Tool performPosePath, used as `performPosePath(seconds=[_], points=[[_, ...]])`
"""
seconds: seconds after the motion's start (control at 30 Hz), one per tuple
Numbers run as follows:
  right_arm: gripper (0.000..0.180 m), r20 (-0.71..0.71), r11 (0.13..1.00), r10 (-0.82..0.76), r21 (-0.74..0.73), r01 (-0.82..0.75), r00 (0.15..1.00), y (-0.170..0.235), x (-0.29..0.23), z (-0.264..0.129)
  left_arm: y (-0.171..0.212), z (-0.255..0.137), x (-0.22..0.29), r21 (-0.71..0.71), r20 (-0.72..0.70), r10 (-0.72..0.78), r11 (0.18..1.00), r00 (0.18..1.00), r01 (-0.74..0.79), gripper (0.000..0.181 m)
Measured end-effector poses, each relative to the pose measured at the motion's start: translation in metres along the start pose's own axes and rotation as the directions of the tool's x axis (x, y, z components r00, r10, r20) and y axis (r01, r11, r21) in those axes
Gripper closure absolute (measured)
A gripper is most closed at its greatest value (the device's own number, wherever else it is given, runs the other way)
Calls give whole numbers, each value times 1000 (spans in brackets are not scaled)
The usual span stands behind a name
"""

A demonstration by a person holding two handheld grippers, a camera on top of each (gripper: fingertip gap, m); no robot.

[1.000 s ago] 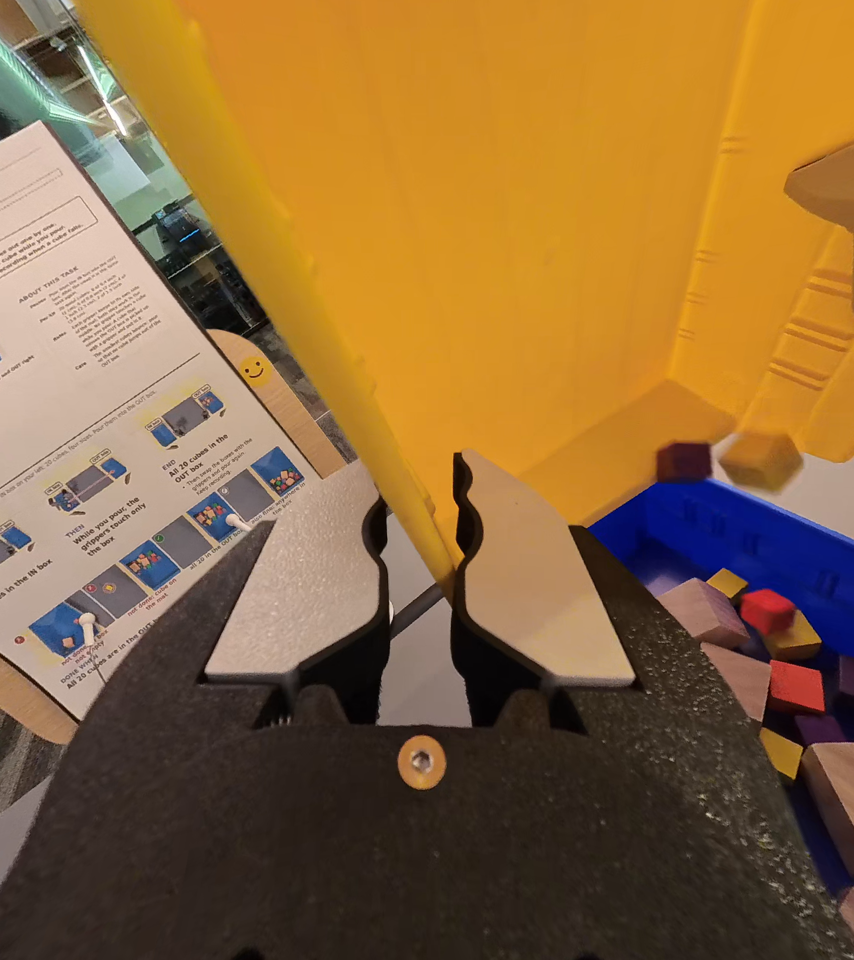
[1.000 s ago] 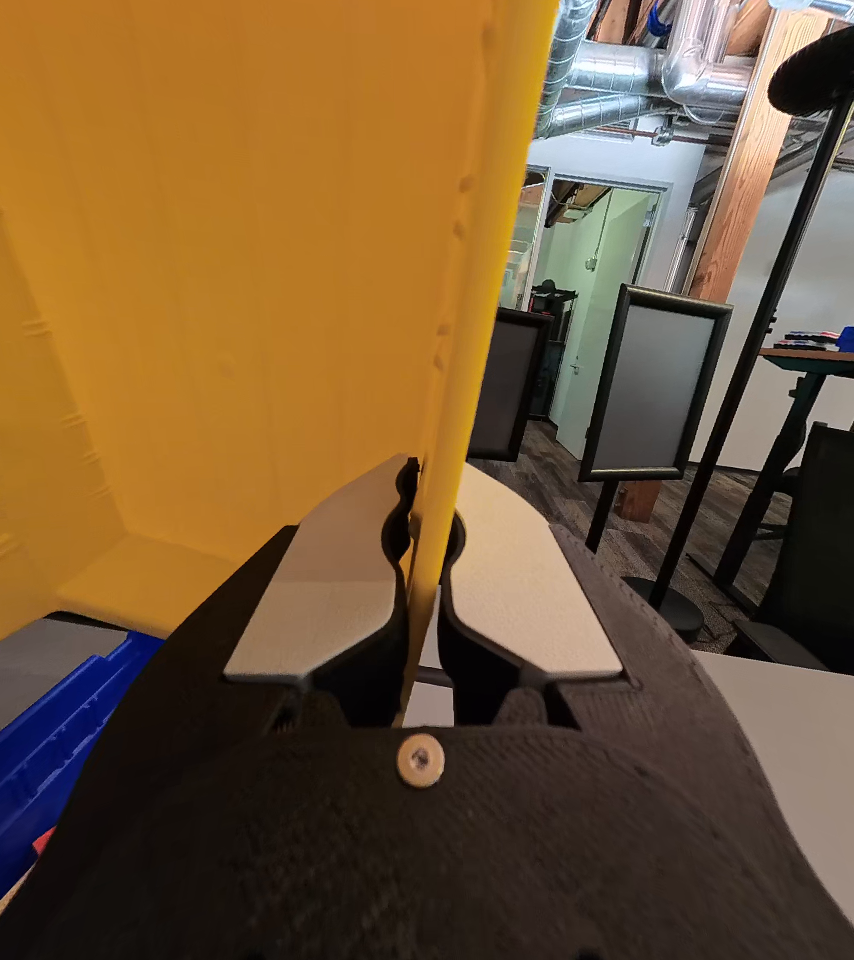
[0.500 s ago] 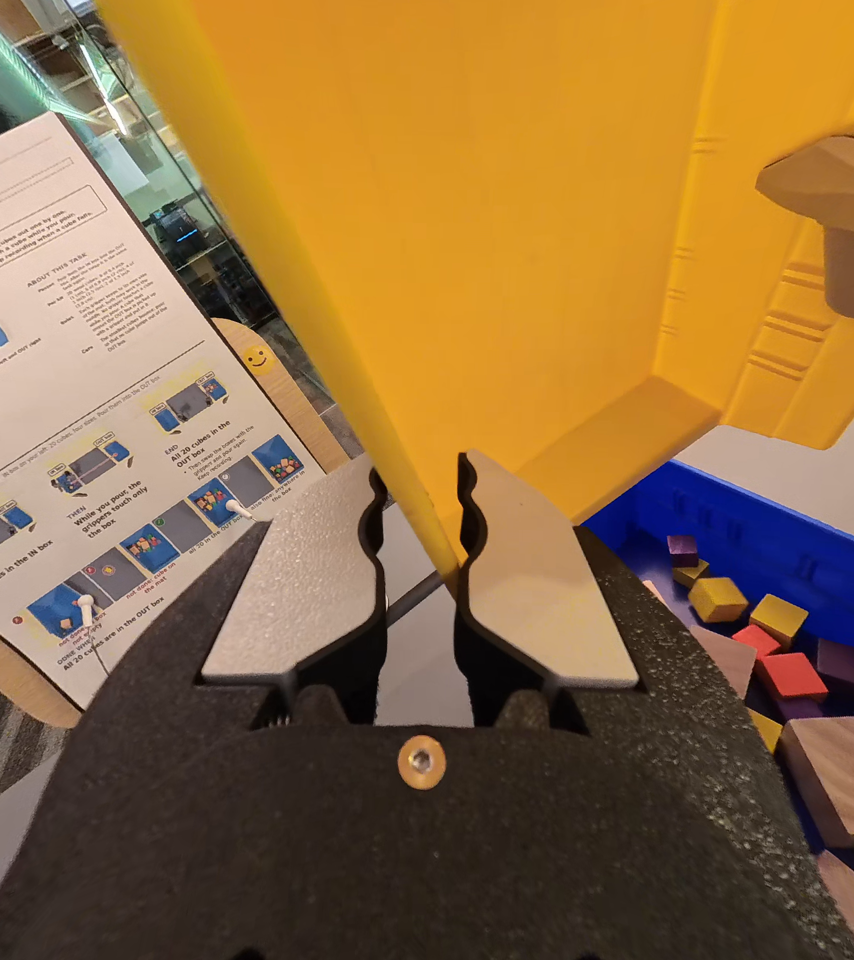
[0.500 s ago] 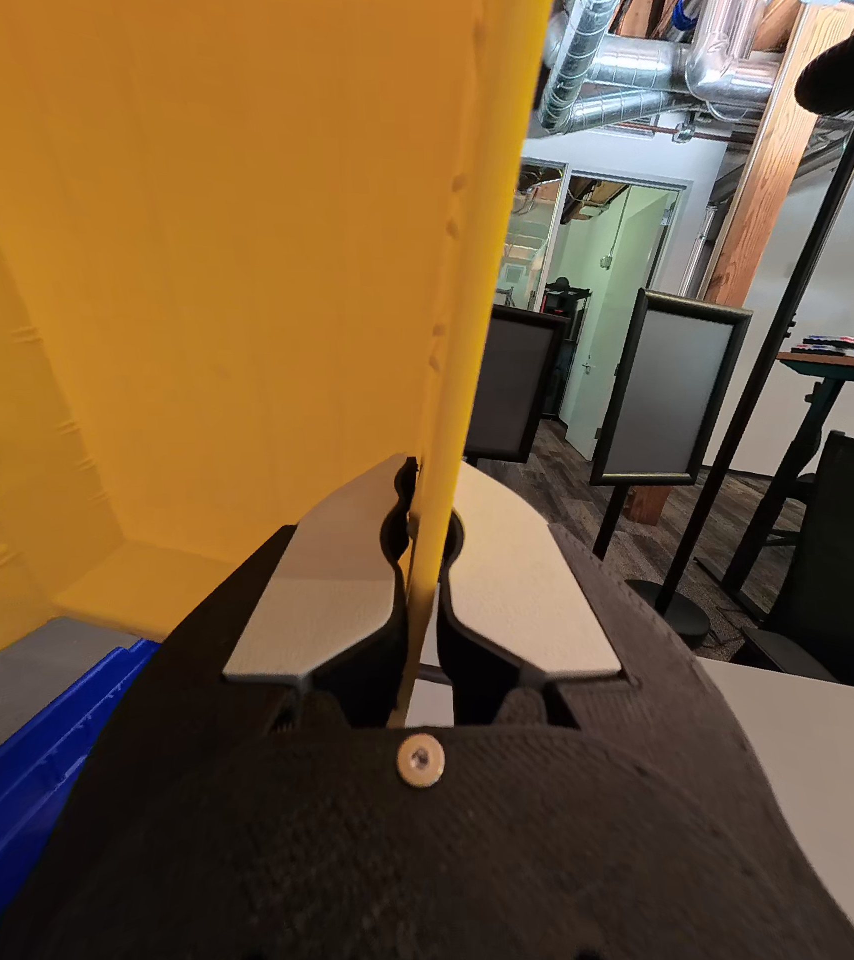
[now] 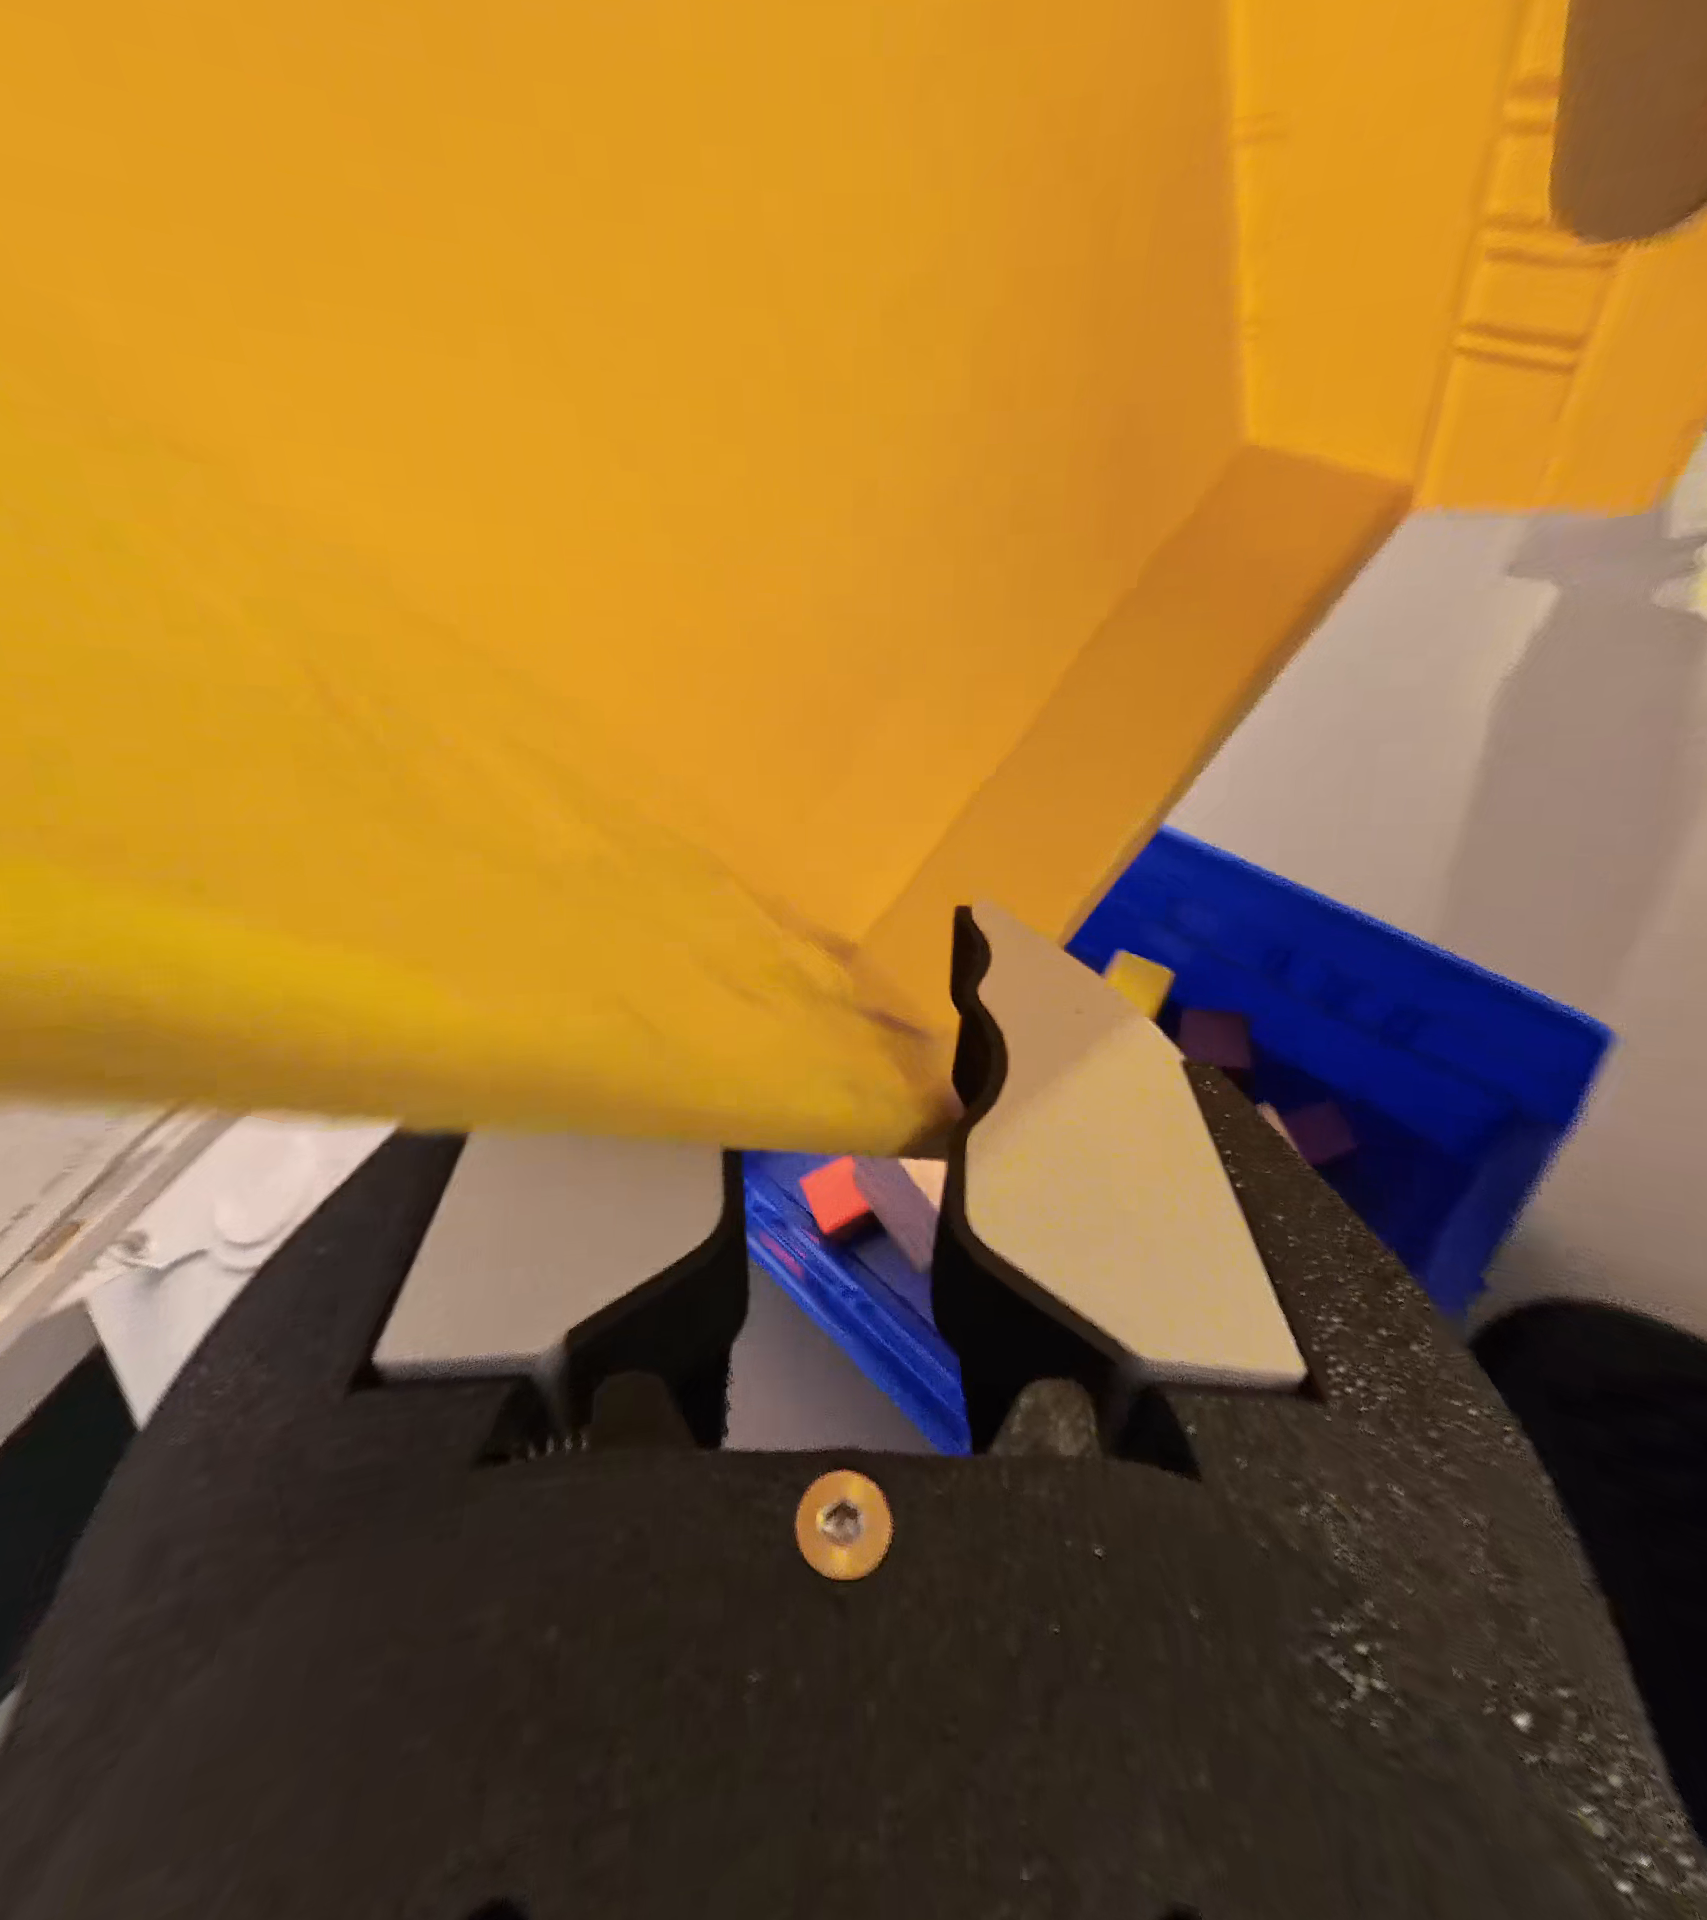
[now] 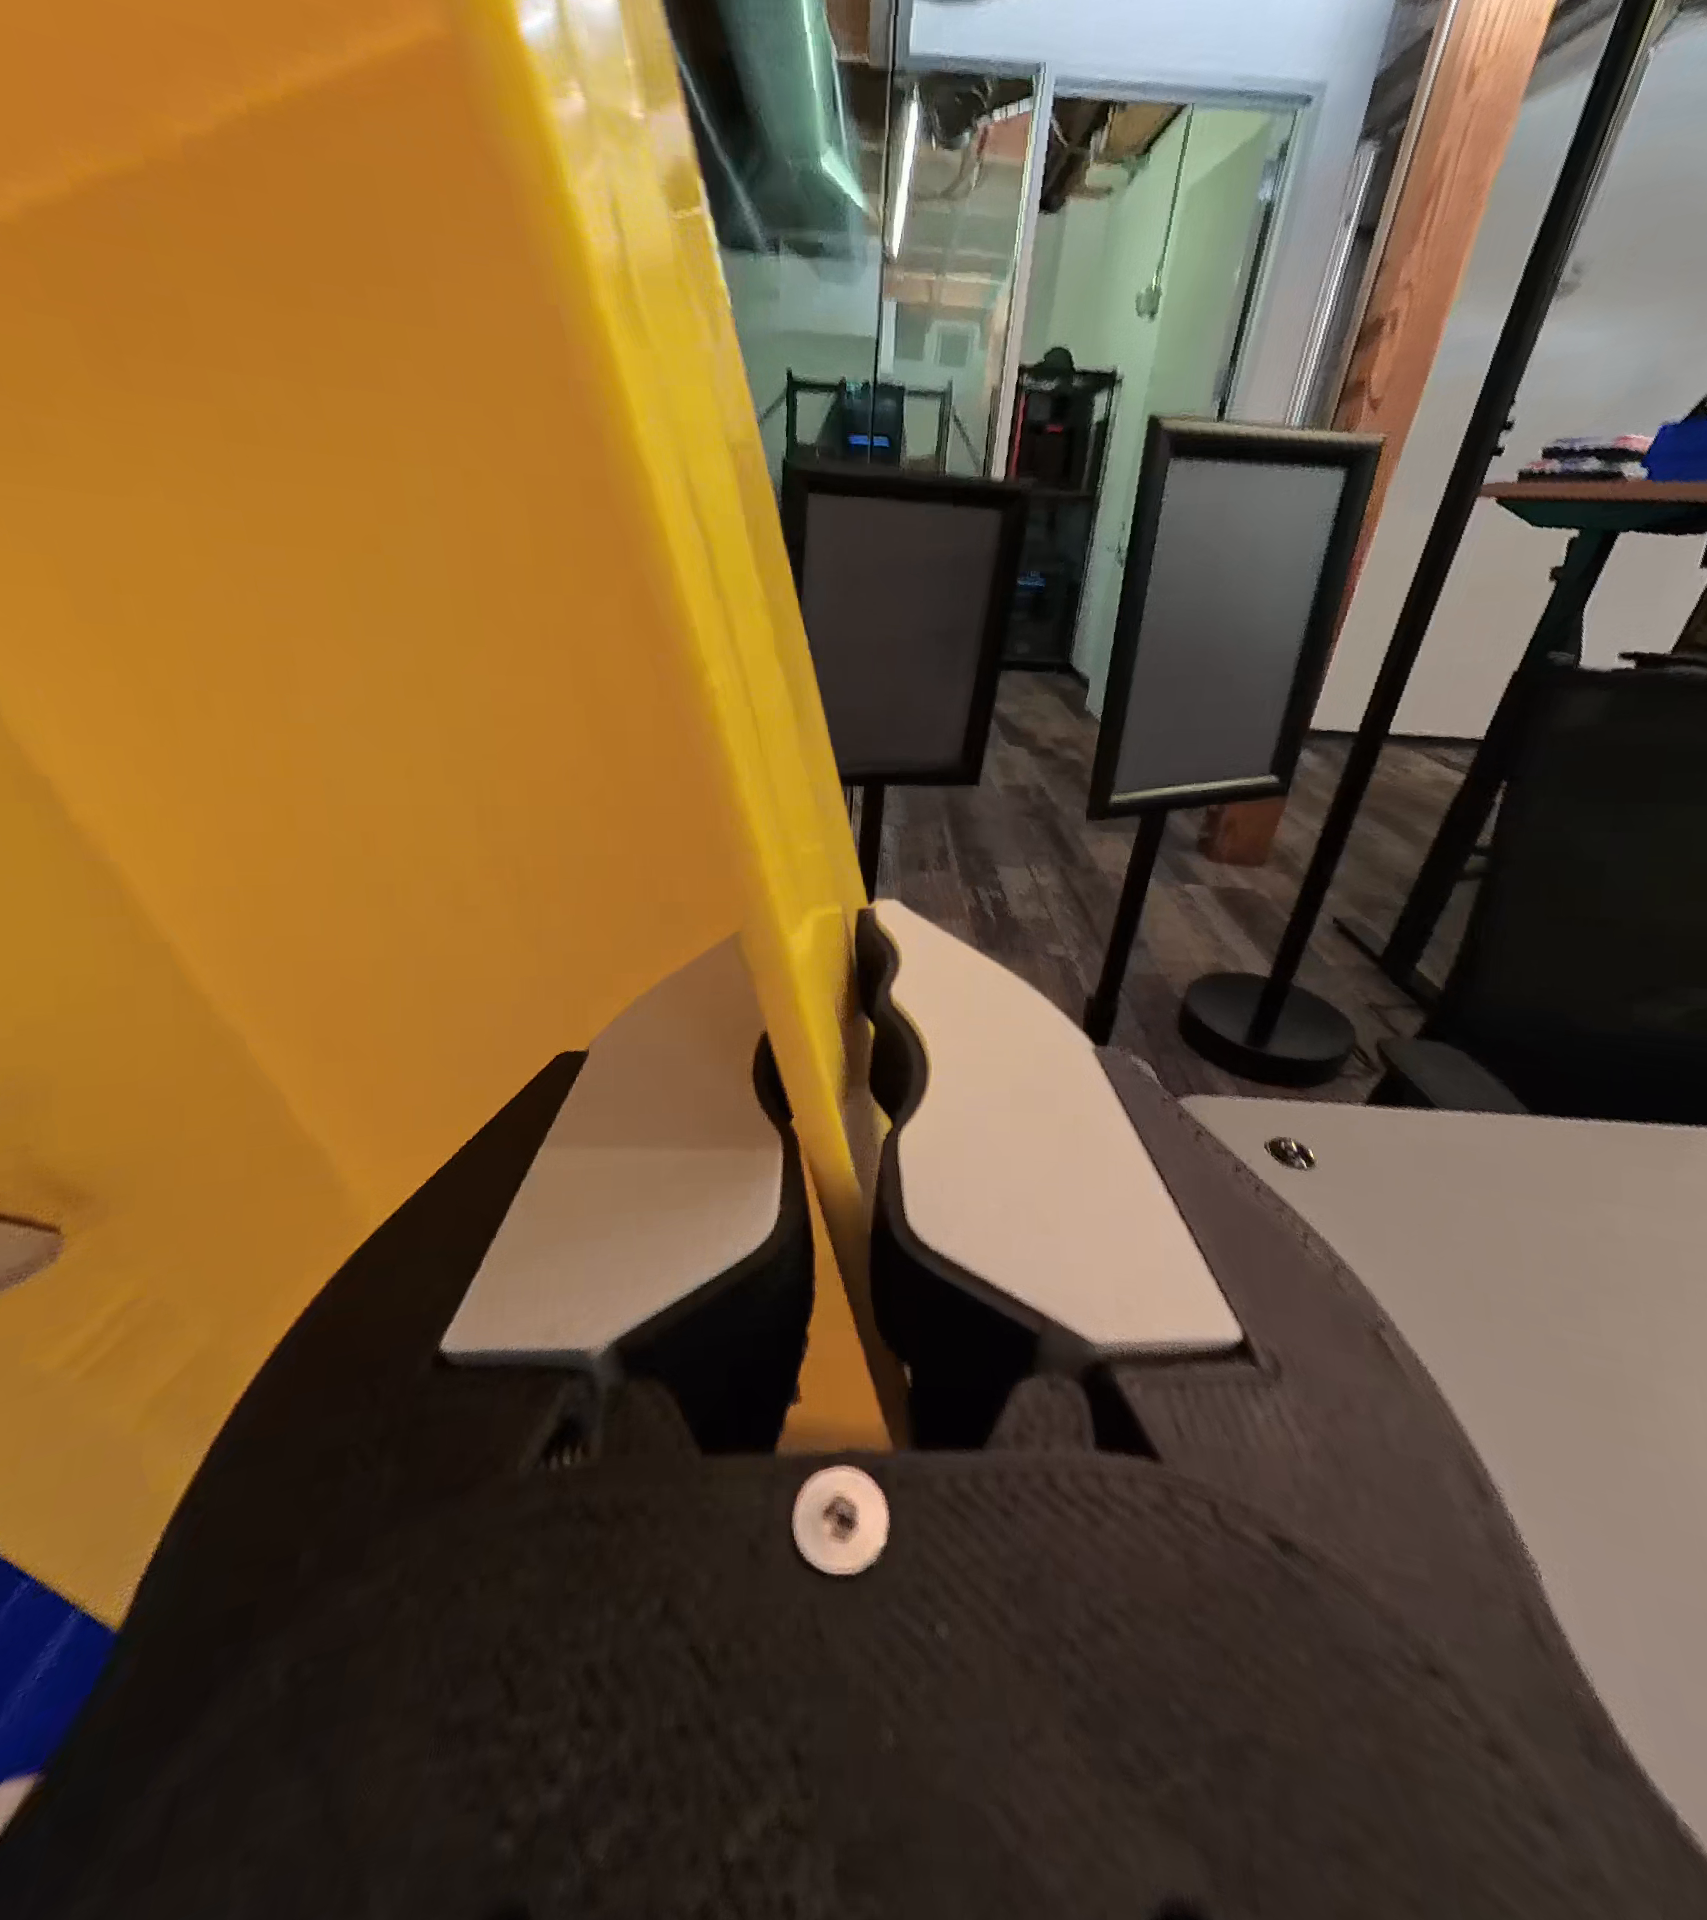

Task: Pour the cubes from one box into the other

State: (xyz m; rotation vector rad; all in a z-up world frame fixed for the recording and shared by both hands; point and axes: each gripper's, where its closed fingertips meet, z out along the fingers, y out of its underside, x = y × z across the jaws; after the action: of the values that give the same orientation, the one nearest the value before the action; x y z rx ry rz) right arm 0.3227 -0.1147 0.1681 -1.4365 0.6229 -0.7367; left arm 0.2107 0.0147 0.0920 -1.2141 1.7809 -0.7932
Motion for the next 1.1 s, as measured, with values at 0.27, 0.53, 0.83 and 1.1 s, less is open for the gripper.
performPosePath(seconds=[0.27, 0.53, 0.83, 1.1], points=[[174, 124, 951, -93, -282, 125, 988, 2, -2, 5, -8, -17, 22, 66, -235, -203, 972, 951, 224, 119], [173, 66, 824, -123, -549, 139, 990, -6, 51, 5, 14, -46, -16, 45, -259, -304, 944, 917, 326, 124], [173, -85, 473, -214, -881, 28, 973, 61, 160, -15, 123, -2, -31, -340, -326, -680, 733, 657, 589, 134], [173, -100, 196, -235, -979, -54, 967, 154, 183, -37, 156, 33, -1, -527, -266, -712, 672, 650, 521, 135]])
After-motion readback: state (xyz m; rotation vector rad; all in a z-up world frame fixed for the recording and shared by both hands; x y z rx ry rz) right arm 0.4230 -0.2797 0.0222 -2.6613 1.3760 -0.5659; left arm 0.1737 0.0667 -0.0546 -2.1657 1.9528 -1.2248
